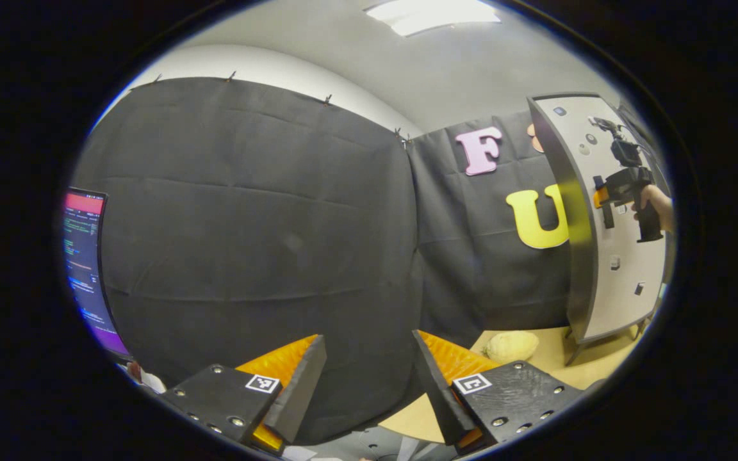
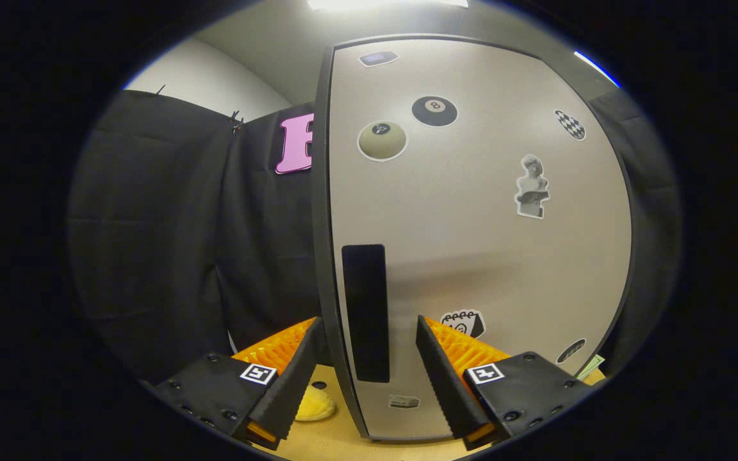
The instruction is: Open the cabinet door with the right hand, grasp the bottle in the cabinet with the left hand and place it on the coaster, then close the cabinet door with the right hand.
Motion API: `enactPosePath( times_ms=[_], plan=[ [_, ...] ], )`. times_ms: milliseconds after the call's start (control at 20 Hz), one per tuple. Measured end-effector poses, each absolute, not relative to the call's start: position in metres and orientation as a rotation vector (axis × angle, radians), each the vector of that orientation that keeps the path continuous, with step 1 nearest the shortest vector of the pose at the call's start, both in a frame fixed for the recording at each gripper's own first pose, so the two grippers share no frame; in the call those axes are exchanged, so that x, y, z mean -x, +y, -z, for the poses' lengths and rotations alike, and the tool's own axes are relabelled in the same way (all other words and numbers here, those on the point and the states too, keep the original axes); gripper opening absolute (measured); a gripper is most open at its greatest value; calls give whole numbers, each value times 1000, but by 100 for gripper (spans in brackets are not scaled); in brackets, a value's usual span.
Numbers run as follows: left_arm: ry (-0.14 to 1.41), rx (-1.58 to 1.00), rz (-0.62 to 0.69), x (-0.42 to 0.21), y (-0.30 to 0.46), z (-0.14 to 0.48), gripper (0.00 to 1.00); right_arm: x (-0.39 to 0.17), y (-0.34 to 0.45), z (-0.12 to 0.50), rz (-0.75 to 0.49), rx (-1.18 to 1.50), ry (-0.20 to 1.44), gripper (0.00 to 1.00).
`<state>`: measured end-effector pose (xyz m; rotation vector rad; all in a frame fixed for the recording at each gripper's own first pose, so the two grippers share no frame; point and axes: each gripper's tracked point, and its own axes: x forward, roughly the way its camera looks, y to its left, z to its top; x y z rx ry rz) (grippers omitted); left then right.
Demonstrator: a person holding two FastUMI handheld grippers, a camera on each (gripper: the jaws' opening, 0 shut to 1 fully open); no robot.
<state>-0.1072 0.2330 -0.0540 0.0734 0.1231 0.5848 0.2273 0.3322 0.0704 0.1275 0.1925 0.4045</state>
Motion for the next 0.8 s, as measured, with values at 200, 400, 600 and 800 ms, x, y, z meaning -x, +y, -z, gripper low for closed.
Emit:
enactPosePath(
  times_ms=[200, 400, 600, 800],
  plan=[
    [128, -71, -599, 122, 244, 54, 80, -237, 336, -73, -368, -88, 183, 58],
    [131, -61, -597, 120, 244, 58, 80, -240, 332, -72, -339, -47, 191, 38],
    [121, -61, -583, 120, 244, 54, 80, -237, 331, -72, -347, -30, 235, 23],
    [86, -78, -570, 121, 243, 40, 80, -229, 328, -72, -382, -43, 258, 24]
  ],
)
